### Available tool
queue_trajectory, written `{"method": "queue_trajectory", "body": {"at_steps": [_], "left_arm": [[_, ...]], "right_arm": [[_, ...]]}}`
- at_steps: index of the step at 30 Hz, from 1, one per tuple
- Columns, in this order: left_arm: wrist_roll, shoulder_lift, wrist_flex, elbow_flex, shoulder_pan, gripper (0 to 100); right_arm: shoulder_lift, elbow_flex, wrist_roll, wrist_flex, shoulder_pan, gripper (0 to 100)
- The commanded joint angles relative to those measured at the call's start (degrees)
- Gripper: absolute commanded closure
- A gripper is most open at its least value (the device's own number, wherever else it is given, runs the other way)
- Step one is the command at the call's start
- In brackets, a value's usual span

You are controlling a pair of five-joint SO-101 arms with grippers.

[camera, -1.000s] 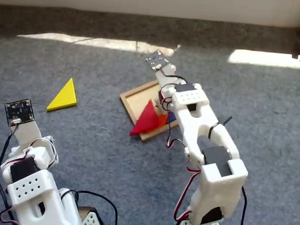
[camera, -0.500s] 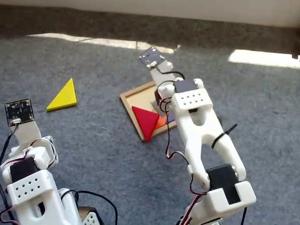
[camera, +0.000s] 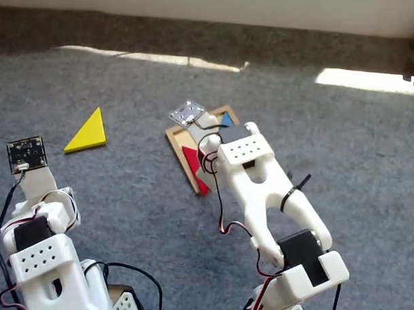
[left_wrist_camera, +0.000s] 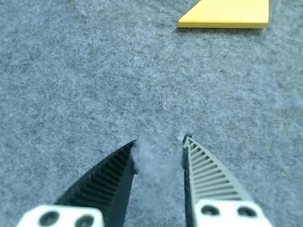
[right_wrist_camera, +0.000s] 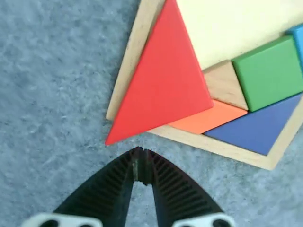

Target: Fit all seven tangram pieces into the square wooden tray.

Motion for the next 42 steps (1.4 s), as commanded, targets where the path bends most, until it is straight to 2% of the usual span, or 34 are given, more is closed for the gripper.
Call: {"method": "queue_trajectory", "body": {"at_steps": [1, 7, 16, 26, 29, 35, 42], "left_arm": [[0.4, -0.7, -0.9, -0.1, -0.5, 84], [0.4, -0.7, -0.9, -0.1, -0.5, 84], [0.4, -0.7, -0.9, -0.1, -0.5, 84], [0.4, -0.7, -0.9, -0.1, -0.5, 84], [0.4, -0.7, -0.9, -0.1, -0.5, 84], [0.4, -0.7, -0.9, -0.1, -0.5, 84], [0.3, -0.7, -0.9, -0.1, -0.5, 84]], "right_arm": [[-3.5, 1.1, 0.7, 0.0, 0.1, 99.2], [-3.3, 2.4, 0.4, -4.0, -3.0, 99.2], [5.1, 1.7, 0.2, -10.0, -3.3, 99.2], [-2.7, 1.7, 0.2, -11.8, -3.6, 99.2], [-2.7, 1.7, 0.1, -15.8, -4.1, 99.2], [-2.7, 1.9, -10.0, -24.0, -4.1, 99.2], [-2.6, 2.2, -10.6, -34.4, -6.6, 99.2]]}}
